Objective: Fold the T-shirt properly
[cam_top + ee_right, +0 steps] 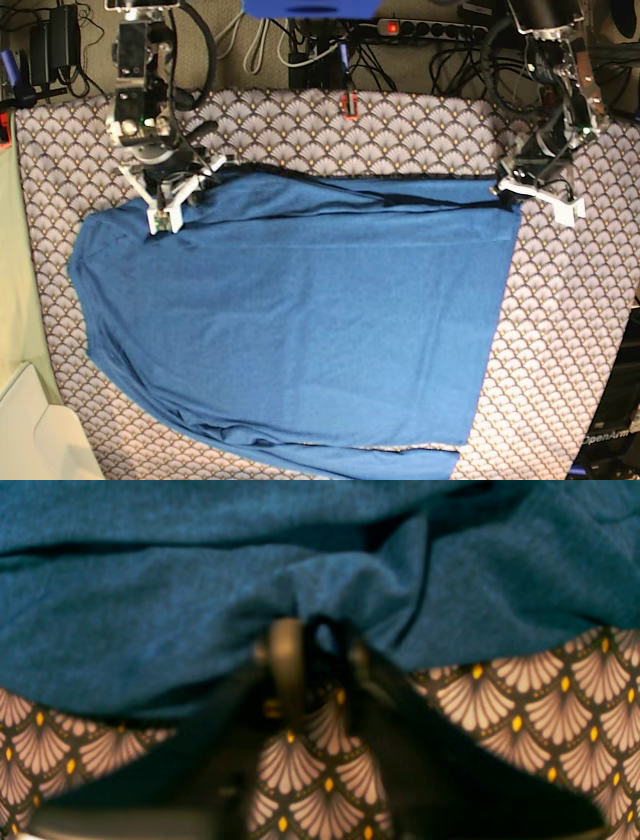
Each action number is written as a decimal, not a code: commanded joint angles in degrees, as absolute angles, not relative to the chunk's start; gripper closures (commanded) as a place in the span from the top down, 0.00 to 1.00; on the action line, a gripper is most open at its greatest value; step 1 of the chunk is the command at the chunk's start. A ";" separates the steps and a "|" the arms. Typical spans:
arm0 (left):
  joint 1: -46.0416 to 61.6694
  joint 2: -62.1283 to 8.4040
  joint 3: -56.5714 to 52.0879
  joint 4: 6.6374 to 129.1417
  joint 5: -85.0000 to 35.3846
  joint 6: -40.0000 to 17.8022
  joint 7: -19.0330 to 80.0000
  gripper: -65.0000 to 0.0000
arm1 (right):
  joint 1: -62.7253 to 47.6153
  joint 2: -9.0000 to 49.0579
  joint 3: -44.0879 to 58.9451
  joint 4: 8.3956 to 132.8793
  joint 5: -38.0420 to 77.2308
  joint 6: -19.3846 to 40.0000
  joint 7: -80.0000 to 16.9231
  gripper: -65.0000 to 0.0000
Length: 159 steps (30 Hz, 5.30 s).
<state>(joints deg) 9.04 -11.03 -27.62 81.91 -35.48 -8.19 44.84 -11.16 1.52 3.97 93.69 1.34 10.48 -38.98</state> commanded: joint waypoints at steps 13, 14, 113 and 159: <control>9.36 -12.88 -27.91 88.66 -35.82 -7.96 44.53 0.01 | -15.60 2.86 4.44 103.69 0.31 10.24 -40.31 0.02; 9.89 -12.88 -27.91 89.36 -35.82 -7.69 44.53 0.01 | -16.04 2.86 4.44 104.57 0.31 10.24 -40.31 0.02; 2.24 -12.88 -31.43 87.25 -35.30 -7.78 44.53 0.00 | -7.08 11.03 -1.80 98.59 0.04 10.24 -38.73 0.02; -4.70 -16.22 -26.33 80.40 -35.30 -7.43 44.35 0.64 | 0.22 12.70 -3.21 91.38 0.04 10.24 -38.81 0.47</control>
